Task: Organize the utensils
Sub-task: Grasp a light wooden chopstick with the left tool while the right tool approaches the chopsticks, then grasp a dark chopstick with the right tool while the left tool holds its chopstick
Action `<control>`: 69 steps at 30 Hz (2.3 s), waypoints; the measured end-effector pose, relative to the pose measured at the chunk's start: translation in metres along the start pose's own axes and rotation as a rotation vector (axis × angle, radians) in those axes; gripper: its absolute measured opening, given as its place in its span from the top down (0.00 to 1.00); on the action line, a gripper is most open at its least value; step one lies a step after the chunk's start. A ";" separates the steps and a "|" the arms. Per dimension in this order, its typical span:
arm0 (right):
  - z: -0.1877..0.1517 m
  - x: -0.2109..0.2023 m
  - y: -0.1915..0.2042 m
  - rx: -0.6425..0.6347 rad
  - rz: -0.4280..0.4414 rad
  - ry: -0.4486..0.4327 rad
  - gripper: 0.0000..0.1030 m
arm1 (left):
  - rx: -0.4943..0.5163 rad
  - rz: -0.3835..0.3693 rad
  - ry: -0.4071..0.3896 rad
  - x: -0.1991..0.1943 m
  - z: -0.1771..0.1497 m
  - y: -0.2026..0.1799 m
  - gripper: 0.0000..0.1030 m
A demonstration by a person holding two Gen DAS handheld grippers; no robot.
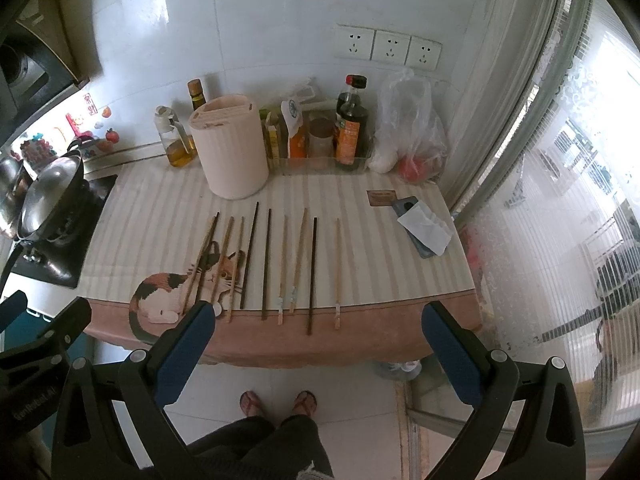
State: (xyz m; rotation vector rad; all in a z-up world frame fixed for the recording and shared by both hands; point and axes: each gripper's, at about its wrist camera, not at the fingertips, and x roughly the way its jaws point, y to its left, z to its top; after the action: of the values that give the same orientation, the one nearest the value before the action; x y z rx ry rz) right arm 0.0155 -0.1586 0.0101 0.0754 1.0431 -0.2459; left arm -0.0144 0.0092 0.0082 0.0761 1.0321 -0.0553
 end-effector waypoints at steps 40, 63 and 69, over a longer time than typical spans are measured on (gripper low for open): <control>-0.009 0.314 0.040 0.160 0.123 0.409 0.45 | 0.176 0.022 0.406 0.345 0.000 0.035 0.54; 0.019 0.357 0.141 0.119 0.221 0.451 0.56 | 0.019 0.079 0.387 0.373 0.018 0.135 0.95; 0.030 0.393 0.210 0.018 0.216 0.469 0.67 | -0.013 0.048 0.390 0.377 0.014 0.151 0.94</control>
State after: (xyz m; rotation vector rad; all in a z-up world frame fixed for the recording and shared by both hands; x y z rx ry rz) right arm 0.2783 -0.0255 -0.3251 0.2702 1.4870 -0.0385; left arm 0.2030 0.1546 -0.3023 0.1018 1.4200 0.0110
